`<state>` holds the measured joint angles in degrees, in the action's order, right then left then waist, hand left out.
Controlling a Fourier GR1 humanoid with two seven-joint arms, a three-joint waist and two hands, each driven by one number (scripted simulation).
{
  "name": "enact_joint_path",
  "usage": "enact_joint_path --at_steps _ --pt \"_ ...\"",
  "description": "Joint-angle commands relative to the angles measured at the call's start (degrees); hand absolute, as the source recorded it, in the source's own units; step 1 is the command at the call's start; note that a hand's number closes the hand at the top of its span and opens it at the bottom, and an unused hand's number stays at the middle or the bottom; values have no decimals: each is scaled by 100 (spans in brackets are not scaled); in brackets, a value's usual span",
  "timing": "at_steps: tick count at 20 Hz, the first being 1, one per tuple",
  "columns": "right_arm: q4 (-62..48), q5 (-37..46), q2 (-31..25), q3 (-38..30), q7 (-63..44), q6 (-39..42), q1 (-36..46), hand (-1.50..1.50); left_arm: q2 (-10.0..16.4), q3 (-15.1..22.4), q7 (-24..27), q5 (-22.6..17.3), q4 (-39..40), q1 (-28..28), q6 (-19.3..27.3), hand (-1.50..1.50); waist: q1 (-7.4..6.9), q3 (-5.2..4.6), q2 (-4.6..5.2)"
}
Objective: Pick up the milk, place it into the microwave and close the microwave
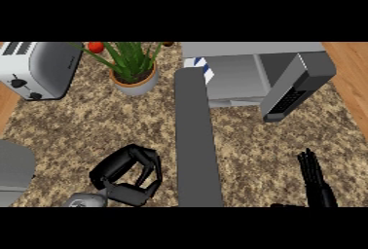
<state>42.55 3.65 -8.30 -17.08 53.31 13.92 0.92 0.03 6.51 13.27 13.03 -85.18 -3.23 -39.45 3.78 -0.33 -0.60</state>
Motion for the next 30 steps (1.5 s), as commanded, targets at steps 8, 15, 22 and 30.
enact_joint_path --at_steps 8,15,22,30 --pt "2957 -840 -255 450 -148 1351 -2189 -150 -3 1907 888 134 1463 -696 1856 150 -13 6 52" --pt "4416 -1749 -660 686 -1016 2001 -2692 -150 -2 3514 372 -670 1814 -917 3030 150 60 7 70" --pt "5794 -2223 -682 1098 -1925 1758 -2766 -150 1 4704 -48 -1637 1850 -1729 4438 150 203 -1 106" --pt "6599 -2523 -874 1412 -2468 1826 -2873 -150 7 5166 -149 -2257 2008 -2535 5866 150 512 -10 154"
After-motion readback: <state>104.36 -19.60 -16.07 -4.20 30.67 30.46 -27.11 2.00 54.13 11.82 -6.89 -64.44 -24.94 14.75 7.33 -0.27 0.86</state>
